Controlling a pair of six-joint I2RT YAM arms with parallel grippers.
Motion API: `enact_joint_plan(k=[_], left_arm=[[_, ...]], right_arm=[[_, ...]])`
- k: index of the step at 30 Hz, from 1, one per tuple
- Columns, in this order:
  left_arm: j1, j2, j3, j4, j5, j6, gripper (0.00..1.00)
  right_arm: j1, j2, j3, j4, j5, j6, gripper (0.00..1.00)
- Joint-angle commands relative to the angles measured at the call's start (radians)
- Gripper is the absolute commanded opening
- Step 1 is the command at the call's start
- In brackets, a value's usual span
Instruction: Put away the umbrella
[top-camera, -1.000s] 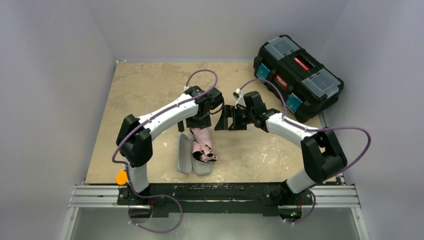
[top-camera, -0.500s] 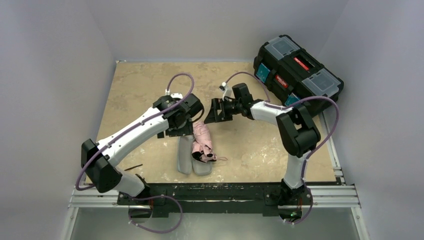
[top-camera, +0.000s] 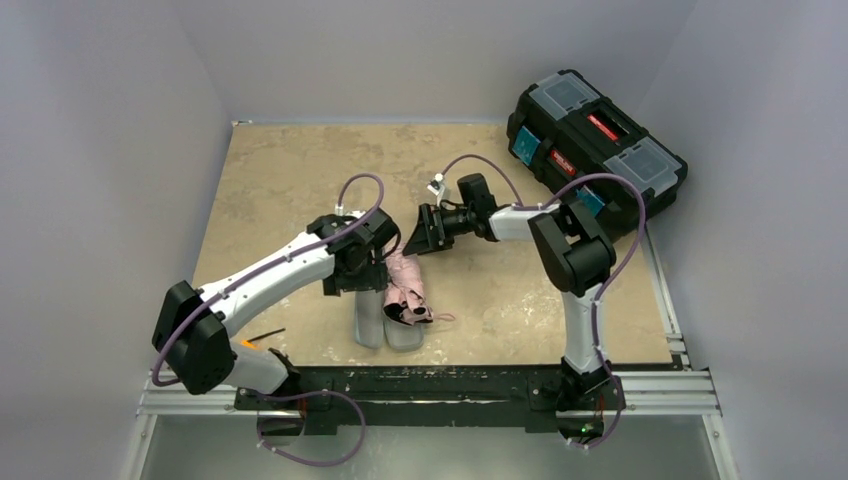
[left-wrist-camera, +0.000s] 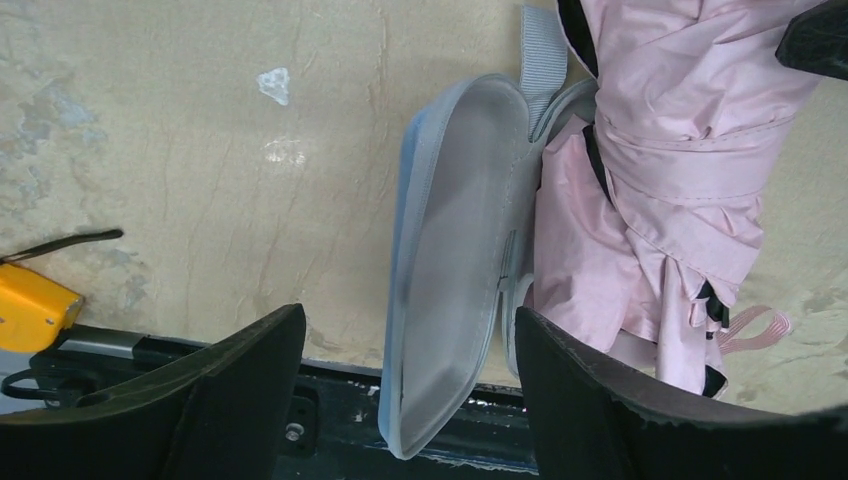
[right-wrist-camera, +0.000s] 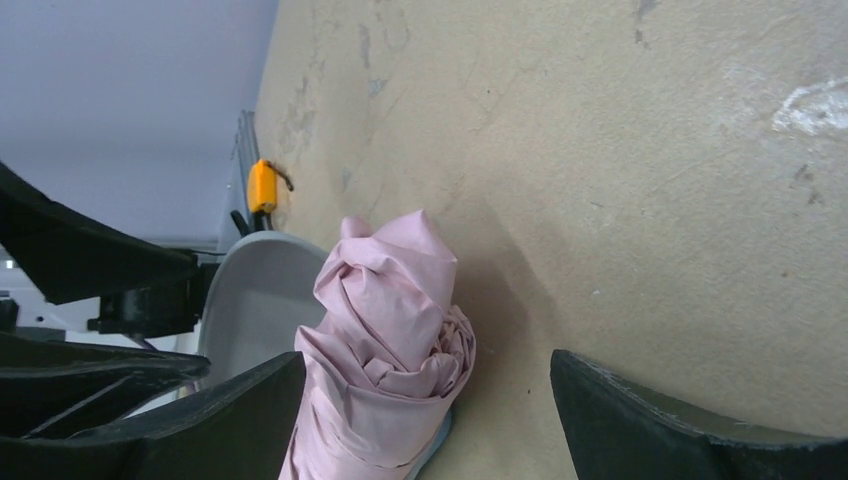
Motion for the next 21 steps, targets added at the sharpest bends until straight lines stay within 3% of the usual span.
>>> enact_joint_plan(k=[1, 7, 11, 17, 21], left_arm=[[0.02, -0.018, -0.043, 0.091, 0.061, 0.016, 0.74], [0.031, -0.011, -0.108, 0.147, 0.094, 0.007, 0.67], [0.032, 0.0, -0.131, 0.166, 0.099, 0.001, 0.64], [0.034, 0.01, -0.155, 0.188, 0.101, -0.003, 0.6], [0.036, 0.012, -0.168, 0.203, 0.107, -0.008, 0.52]], right_arm=[[-0.003, 0.037, 0.026, 0.105, -0.089, 0.053, 0.95], [0.003, 0.066, 0.036, 0.15, -0.127, 0.078, 0.94], [0.012, 0.088, 0.049, 0.171, -0.148, 0.099, 0.88], [0.025, 0.096, 0.046, 0.193, -0.168, 0.118, 0.69], [0.025, 0.085, 0.032, 0.23, -0.182, 0.147, 0.5]])
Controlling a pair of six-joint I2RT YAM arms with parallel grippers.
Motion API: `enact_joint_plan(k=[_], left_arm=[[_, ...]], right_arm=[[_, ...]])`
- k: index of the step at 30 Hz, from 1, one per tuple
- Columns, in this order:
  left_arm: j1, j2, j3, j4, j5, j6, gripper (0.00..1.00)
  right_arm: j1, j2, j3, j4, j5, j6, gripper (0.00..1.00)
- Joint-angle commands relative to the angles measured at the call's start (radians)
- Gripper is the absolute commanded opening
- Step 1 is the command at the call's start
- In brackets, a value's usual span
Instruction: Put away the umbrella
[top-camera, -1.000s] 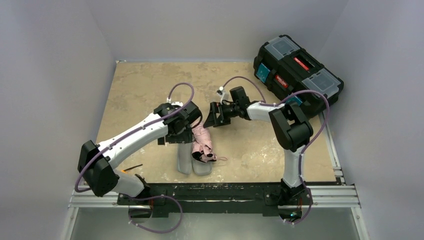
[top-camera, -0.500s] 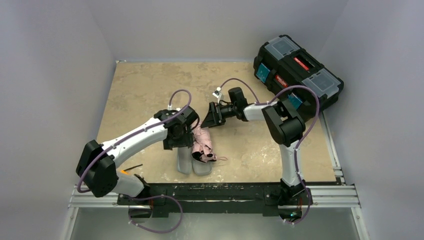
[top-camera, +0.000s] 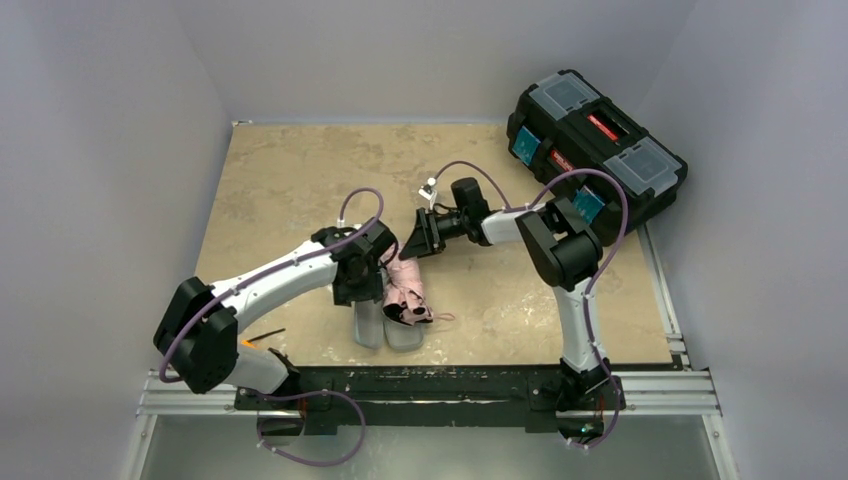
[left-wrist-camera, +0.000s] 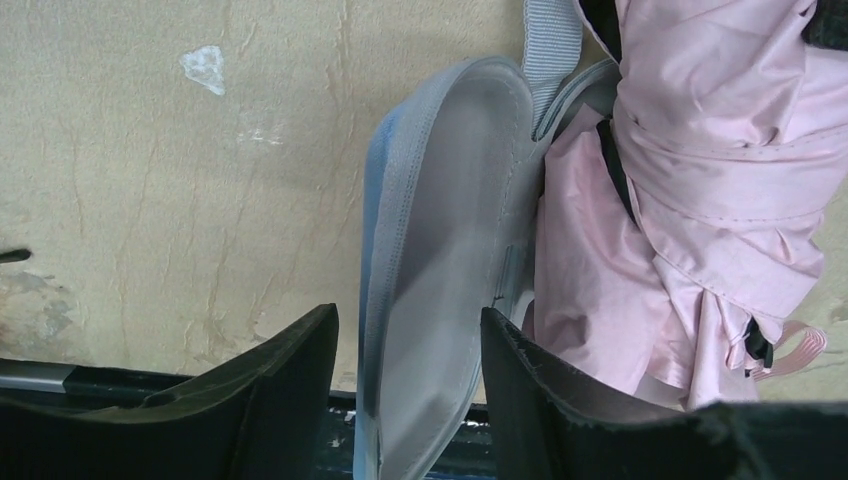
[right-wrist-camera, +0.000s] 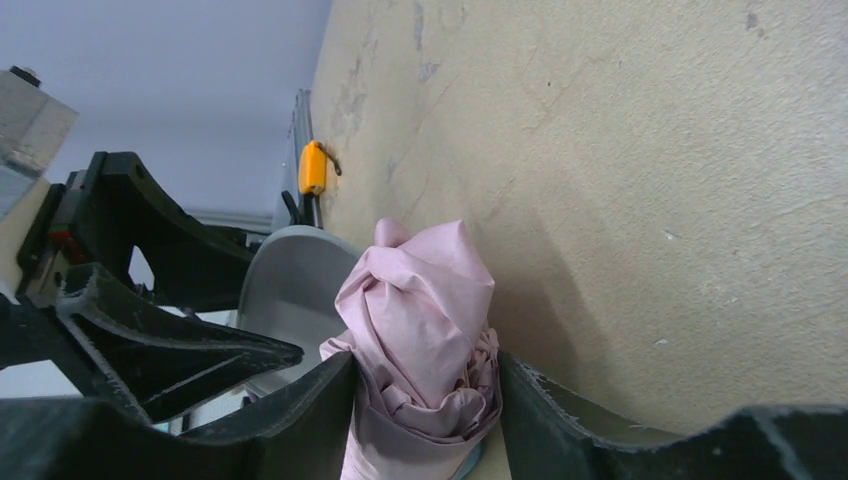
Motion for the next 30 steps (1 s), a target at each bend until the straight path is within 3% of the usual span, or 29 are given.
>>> enact_joint_plan(k=[1, 9, 15, 22, 25, 30], left_arm=[[0.011, 0.002, -0.014, 0.039, 0.01, -0.012, 0.49], [0.011, 0.013, -0.017, 0.034, 0.004, -0.024, 0.18], [0.011, 0.024, -0.009, 0.017, -0.008, -0.025, 0.0], [0.011, 0.02, -0.004, 0.01, -0.013, -0.02, 0.0], [0.01, 0.008, 0.0, 0.001, -0.013, -0.022, 0.0], [0.011, -0.043, 0.001, -0.005, 0.007, -0.015, 0.0]], right_arm=[[0.005, -0.017, 0.01, 0.073, -0.046, 0.037, 0.44], [0.005, -0.088, -0.013, 0.158, -0.066, 0.121, 0.23], [0.006, -0.158, -0.107, 0.539, -0.092, 0.417, 0.17], [0.008, -0.142, -0.142, 1.239, -0.062, 0.927, 0.06], [0.007, -0.096, -0.123, 1.402, -0.018, 1.045, 0.0], [0.009, -0.049, -0.122, 1.441, 0.034, 0.995, 0.0]])
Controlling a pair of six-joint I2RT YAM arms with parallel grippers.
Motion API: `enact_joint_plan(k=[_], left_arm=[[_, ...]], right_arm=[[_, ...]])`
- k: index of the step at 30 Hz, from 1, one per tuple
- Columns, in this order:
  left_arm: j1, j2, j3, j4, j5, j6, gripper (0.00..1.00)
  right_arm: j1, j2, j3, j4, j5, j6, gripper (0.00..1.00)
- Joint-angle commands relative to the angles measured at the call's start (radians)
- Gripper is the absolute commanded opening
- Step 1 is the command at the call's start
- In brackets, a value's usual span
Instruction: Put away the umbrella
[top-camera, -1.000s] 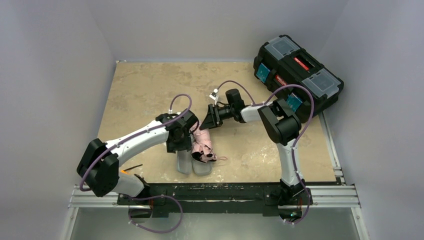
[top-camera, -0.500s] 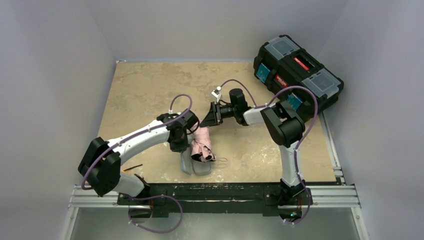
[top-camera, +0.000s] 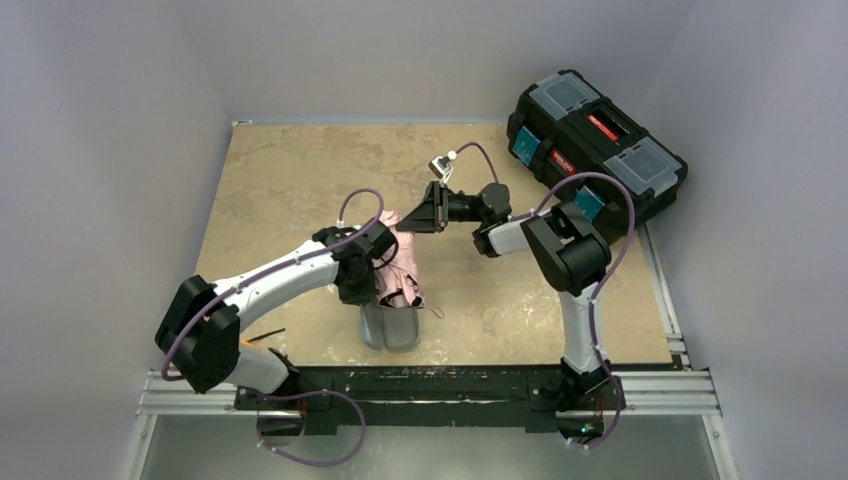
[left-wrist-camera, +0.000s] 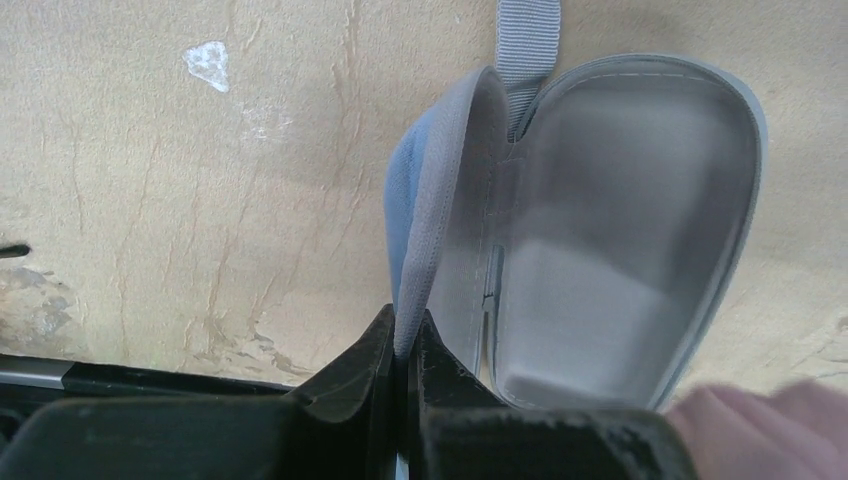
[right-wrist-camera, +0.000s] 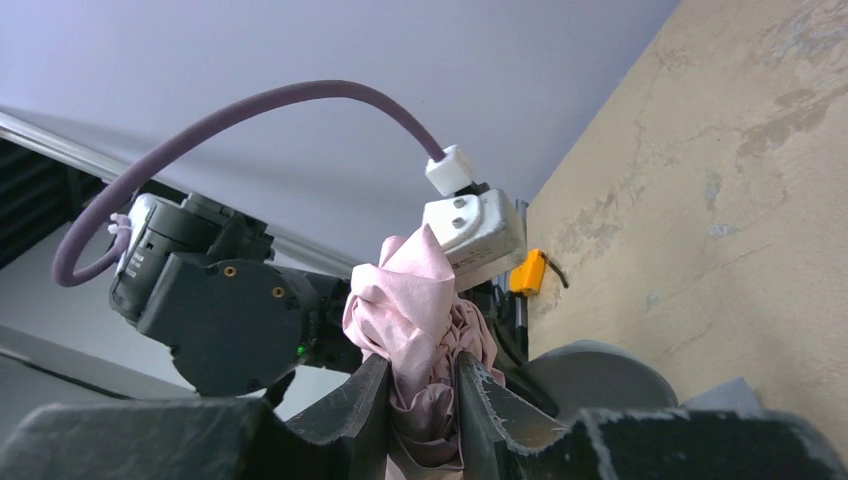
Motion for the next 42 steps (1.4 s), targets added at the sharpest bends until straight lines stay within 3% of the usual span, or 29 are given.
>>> enact_joint_plan(k=[1, 9, 15, 37, 42], left_arm=[[0.005, -0.076, 0.009, -0.012, 0.008, 0.002, 0.0], [0.006, -0.219, 0.004, -0.027, 0.031, 0.02, 0.0], [0.005, -0.278, -0.026, 0.031, 0.08, 0.047, 0.0], [0.008, -0.302, -0.099, 0.096, 0.13, 0.125, 0.0], [0.012, -0.291, -0.107, 0.103, 0.128, 0.125, 0.0]], right_arm=[[0.007, 0.043, 0.026, 0.332, 0.071, 0.07, 0.0], [0.006, 0.0, -0.059, 0.114, 0.112, -0.203, 0.0], [0.004, 0.05, -0.102, 0.402, 0.182, -0.106, 0.0], [0.002, 0.012, -0.043, 0.394, 0.22, -0.34, 0.0], [-0.01, 0.0, -0.054, 0.404, 0.319, -0.312, 0.0]])
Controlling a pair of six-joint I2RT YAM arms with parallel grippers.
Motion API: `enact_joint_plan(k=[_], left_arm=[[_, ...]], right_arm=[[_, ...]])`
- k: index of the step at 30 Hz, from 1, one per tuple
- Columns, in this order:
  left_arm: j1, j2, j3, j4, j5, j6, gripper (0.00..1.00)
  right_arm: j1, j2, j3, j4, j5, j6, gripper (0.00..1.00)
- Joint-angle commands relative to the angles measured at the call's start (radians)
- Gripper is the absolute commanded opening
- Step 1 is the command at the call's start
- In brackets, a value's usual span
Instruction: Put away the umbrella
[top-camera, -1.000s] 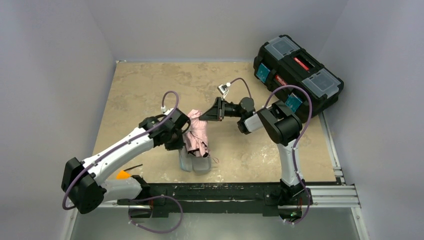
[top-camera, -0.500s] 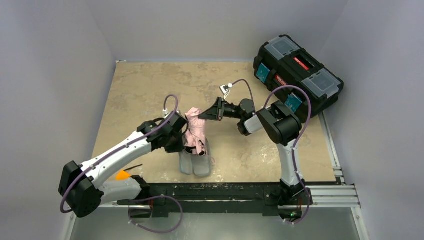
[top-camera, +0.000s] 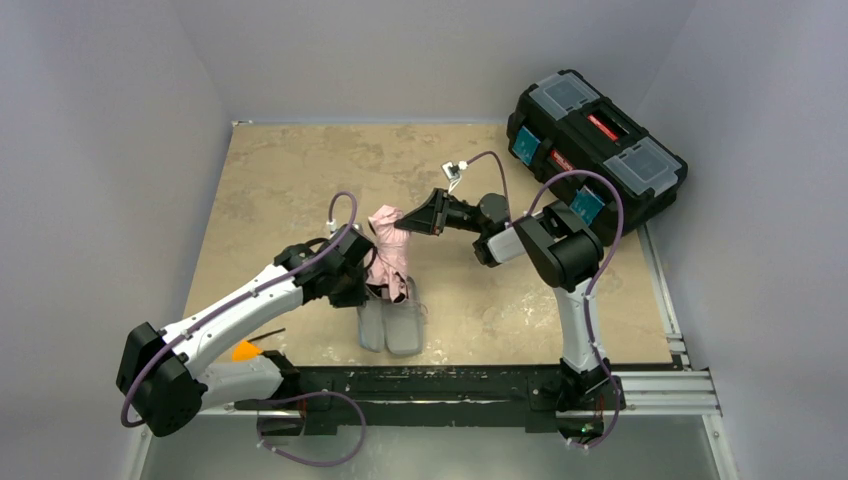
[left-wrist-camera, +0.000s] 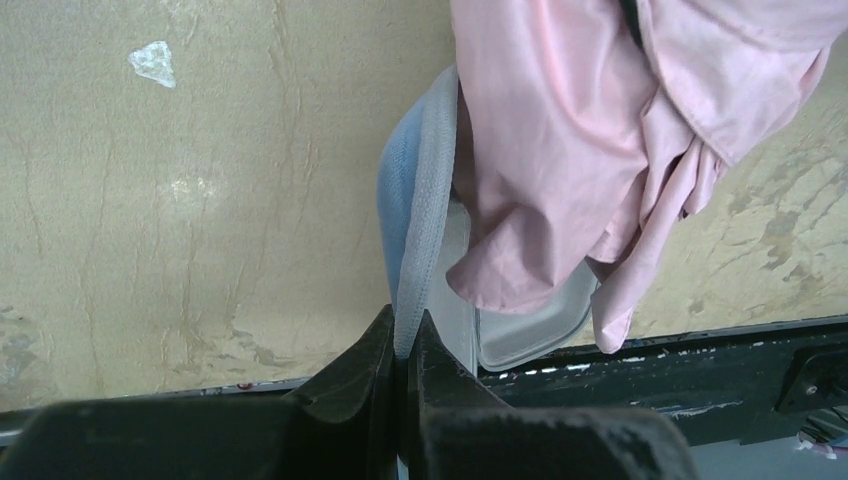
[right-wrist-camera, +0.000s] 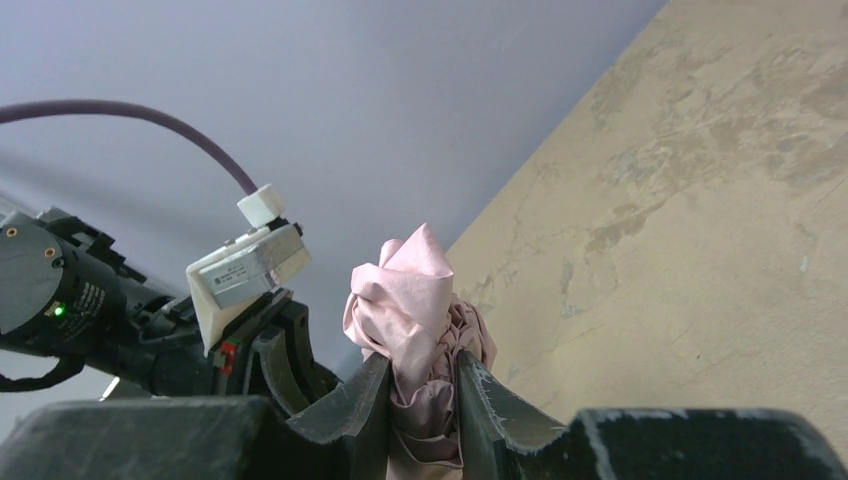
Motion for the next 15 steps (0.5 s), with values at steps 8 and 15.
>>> enact_joint_plan(k=[8, 15], left_arm=[[0.007, 0.001, -0.01, 0.059, 0.019, 0.018, 0.0], [0.015, 0.001, -0.008, 0.061, 0.022, 0.018, 0.0]], right_arm=[[-0.015, -0.111, -0.02, 0.296, 0.213, -0.016, 0.0], [-0.016, -0.063, -0.093, 0.347, 0.218, -0.027, 0.0]])
